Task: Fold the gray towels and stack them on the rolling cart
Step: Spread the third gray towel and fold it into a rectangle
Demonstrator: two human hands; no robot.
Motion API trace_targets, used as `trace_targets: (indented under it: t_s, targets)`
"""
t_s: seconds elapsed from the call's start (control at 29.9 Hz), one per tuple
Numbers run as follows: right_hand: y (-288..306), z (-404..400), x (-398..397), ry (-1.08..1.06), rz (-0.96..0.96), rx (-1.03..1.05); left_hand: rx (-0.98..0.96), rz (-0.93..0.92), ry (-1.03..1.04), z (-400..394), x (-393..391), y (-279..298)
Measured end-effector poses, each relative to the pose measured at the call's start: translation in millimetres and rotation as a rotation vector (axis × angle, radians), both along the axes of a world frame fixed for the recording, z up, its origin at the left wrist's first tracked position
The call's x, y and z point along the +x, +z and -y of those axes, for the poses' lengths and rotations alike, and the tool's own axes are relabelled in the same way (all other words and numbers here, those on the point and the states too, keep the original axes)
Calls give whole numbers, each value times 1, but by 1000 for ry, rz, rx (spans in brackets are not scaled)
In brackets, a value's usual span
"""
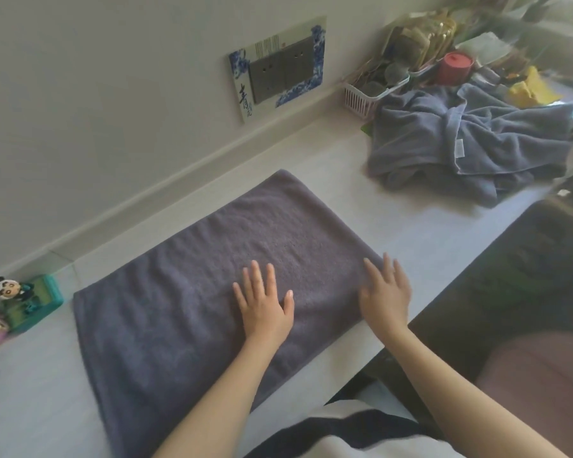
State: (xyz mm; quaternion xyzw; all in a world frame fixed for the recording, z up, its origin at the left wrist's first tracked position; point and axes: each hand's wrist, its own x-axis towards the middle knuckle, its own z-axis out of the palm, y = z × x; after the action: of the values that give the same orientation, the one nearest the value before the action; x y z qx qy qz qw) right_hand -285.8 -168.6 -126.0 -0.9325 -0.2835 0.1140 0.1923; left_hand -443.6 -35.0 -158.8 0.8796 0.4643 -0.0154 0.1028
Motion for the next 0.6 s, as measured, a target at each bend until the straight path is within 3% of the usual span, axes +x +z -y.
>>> trace_targets:
  t_s: [0.13, 0.2, 0.37, 0.43, 0.5, 0.6]
  targets:
    - [-26, -13, -9, 549, 101, -218, 26, -76, -152, 15, -8, -11]
    - [-35, -12, 7, 563, 123, -274, 43, -90, -142, 13, -10, -13]
    - [-26, -13, 49, 210, 47, -364, 47, -73, -125, 14, -9, -13]
    - [-22, -29, 43, 297, 142, -291, 47, -32, -102, 14, -2, -10]
    - [-21, -47, 34, 513, 194, -185, 59, -3, -89, 11, 7, -10]
    - [-34, -58, 35, 738, 206, -228, 72, -8, -68, 4, 9, -11]
